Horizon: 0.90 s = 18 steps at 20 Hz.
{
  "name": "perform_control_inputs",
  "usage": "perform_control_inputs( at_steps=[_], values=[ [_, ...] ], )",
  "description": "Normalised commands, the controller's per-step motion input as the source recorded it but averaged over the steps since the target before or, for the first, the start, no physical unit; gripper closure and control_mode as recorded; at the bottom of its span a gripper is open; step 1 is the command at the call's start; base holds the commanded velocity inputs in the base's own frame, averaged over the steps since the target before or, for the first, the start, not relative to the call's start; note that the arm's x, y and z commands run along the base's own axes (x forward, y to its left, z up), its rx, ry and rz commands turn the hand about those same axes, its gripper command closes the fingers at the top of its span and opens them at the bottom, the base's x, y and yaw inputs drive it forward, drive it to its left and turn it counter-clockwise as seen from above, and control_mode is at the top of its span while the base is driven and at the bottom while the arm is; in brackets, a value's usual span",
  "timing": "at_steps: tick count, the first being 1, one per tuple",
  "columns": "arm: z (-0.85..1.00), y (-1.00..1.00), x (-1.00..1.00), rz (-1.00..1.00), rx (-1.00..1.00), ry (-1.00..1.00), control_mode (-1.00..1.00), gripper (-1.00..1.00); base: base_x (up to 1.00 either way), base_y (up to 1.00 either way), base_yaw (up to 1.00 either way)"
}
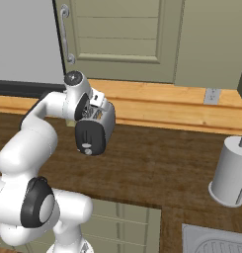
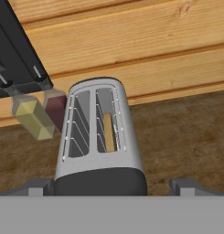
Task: Start the toaster. Once the lever pops up, take the bread to the plate on the dining counter.
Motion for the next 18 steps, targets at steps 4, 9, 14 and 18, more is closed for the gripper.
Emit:
perform_control_inputs(
  at_steps=[4, 9, 14, 18],
  values=[
    [0.00, 0.00, 0.00, 0.00, 0.00, 0.00, -1.00, -1.00, 0.00, 0.00, 0.00],
    [0.00, 0.00, 0.00, 0.00, 0.00, 0.00, -1.00, -1.00, 0.00, 0.00, 0.00],
    [0.00, 0.00, 0.00, 0.00, 0.00, 0.00, -1.00, -1.00, 0.00, 0.00, 0.00],
    [0.00, 0.00, 0.00, 0.00, 0.00, 0.00, -1.00, -1.00, 0.00, 0.00, 0.00]
  ],
)
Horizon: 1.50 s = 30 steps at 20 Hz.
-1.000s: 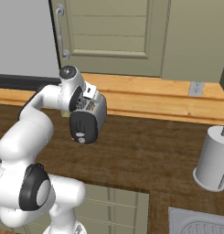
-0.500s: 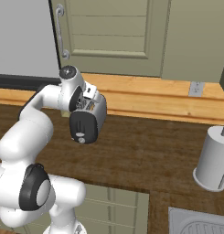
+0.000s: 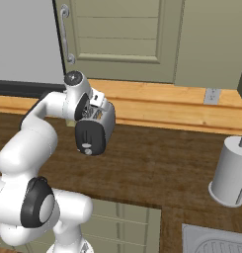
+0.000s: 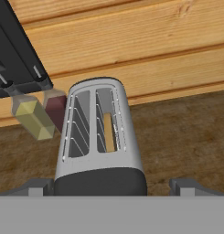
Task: Start the toaster. Once the lever pops up, take the bread to the plate on the dining counter.
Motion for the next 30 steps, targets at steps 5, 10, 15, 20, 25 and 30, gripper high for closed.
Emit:
perform_control_inputs(
  at_steps=[5, 10, 15, 20, 25, 30],
  values=[
    [0.00, 0.00, 0.00, 0.00, 0.00, 0.00, -1.00, -1.00, 0.00, 0.00, 0.00],
    [0.00, 0.00, 0.00, 0.00, 0.00, 0.00, -1.00, -1.00, 0.00, 0.00, 0.00],
    [0.00, 0.00, 0.00, 0.00, 0.00, 0.00, -1.00, -1.00, 0.00, 0.00, 0.00],
    [0.00, 0.00, 0.00, 0.00, 0.00, 0.00, -1.00, -1.00, 0.00, 0.00, 0.00],
    [0.00, 0.00, 0.00, 0.00, 0.00, 0.00, -1.00, -1.00, 0.00, 0.00, 0.00],
    [0.00, 0.00, 0.00, 0.00, 0.00, 0.00, -1.00, -1.00, 0.00, 0.00, 0.00]
  ],
)
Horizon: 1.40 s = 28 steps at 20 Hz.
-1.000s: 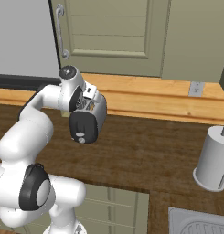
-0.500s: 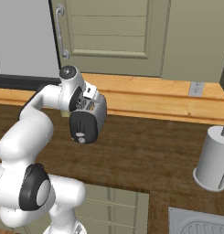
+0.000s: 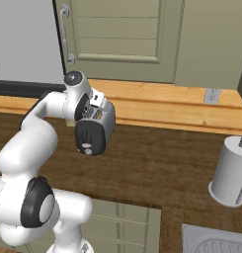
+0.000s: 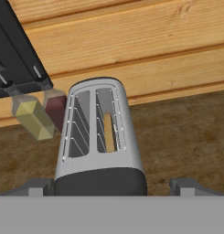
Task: Start the toaster. Once the lever pops up, take the bread to the plate on the dining counter.
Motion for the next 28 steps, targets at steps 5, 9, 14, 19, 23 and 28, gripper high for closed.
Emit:
perform_control_inputs(
  at_steps=[5, 9, 14, 19, 23, 28],
  values=[
    [0.00, 0.00, 0.00, 0.00, 0.00, 0.00, -1.00, -1.00, 0.00, 0.00, 0.00],
    [0.00, 0.00, 0.00, 0.00, 0.00, 0.00, -1.00, -1.00, 0.00, 0.00, 0.00],
    [0.00, 0.00, 0.00, 0.00, 0.00, 0.00, -1.00, -1.00, 0.00, 0.00, 0.00],
    [0.00, 0.00, 0.00, 0.00, 0.00, 0.00, -1.00, -1.00, 0.00, 0.00, 0.00],
    [0.00, 0.00, 0.00, 0.00, 0.00, 0.00, -1.00, -1.00, 0.00, 0.00, 0.00],
    [0.00, 0.00, 0.00, 0.00, 0.00, 0.00, -1.00, -1.00, 0.00, 0.00, 0.00]
  ],
)
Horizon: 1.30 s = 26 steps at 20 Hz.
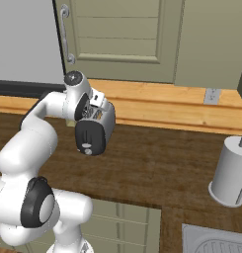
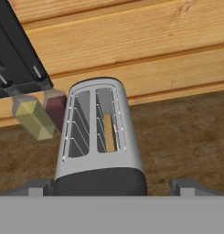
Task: Start the toaster. Once the lever pops up, take the bread to the plate on the dining counter.
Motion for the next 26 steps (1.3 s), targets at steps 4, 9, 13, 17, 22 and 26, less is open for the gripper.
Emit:
perform_control_inputs(
  at_steps=[4, 9, 13, 17, 22, 26],
  values=[
    [0.00, 0.00, 0.00, 0.00, 0.00, 0.00, -1.00, -1.00, 0.00, 0.00, 0.00],
    [0.00, 0.00, 0.00, 0.00, 0.00, 0.00, -1.00, -1.00, 0.00, 0.00, 0.00],
    [0.00, 0.00, 0.00, 0.00, 0.00, 0.00, -1.00, -1.00, 0.00, 0.00, 0.00],
    [0.00, 0.00, 0.00, 0.00, 0.00, 0.00, -1.00, -1.00, 0.00, 0.00, 0.00],
    [0.00, 0.00, 0.00, 0.00, 0.00, 0.00, -1.00, -1.00, 0.00, 0.00, 0.00],
    [0.00, 0.00, 0.00, 0.00, 0.00, 0.00, -1.00, -1.00, 0.00, 0.00, 0.00]
  ],
)
